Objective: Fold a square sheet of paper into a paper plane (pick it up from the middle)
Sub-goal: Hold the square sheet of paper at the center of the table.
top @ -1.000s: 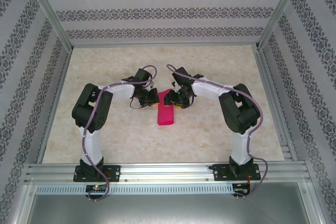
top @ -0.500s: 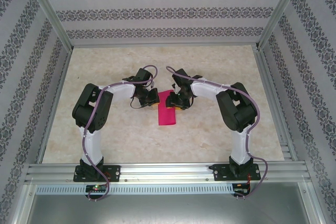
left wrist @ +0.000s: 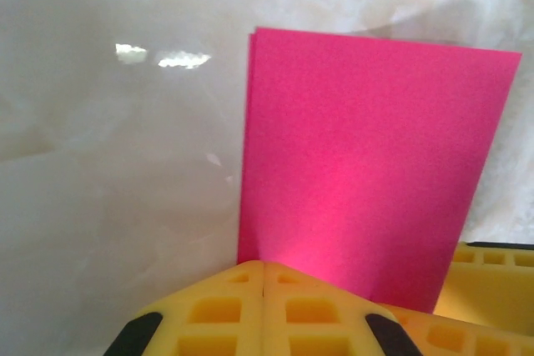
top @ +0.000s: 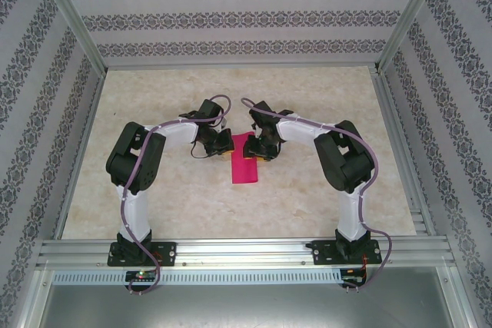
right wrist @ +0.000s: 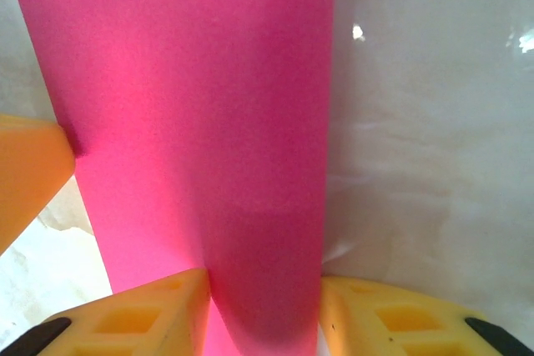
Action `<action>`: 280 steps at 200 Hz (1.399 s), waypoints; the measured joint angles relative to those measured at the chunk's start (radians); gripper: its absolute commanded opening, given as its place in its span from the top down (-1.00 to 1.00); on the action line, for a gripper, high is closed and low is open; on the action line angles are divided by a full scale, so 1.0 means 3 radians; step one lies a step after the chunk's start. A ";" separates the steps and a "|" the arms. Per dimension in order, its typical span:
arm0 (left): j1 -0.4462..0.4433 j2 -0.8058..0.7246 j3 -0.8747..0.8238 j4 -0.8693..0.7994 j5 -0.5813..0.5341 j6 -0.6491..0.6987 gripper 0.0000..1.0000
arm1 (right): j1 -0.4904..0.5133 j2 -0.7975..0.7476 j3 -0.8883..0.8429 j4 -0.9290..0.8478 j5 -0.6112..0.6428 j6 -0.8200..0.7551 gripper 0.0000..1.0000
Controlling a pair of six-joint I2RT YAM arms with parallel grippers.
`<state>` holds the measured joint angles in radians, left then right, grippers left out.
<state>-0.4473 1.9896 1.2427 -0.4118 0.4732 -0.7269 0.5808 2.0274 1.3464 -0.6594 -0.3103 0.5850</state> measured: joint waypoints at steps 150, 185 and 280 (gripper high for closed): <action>-0.0048 -0.0249 -0.0203 0.0186 -0.0009 -0.0128 0.96 | 0.0028 0.0043 0.0027 -0.0032 0.0097 0.0050 0.16; -0.0103 -0.0245 -0.0203 0.0198 0.0005 -0.0137 0.96 | 0.0028 0.0047 0.0028 -0.0034 0.0097 0.0050 0.16; -0.0131 -0.0167 -0.0203 0.0195 0.0039 -0.0135 0.97 | 0.0033 0.0072 0.0069 -0.0085 0.0099 -0.0028 0.15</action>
<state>-0.4866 1.9396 1.1816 -0.3534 0.4850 -0.7673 0.5907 2.0491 1.3670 -0.6849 -0.2806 0.5766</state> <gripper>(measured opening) 0.055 0.422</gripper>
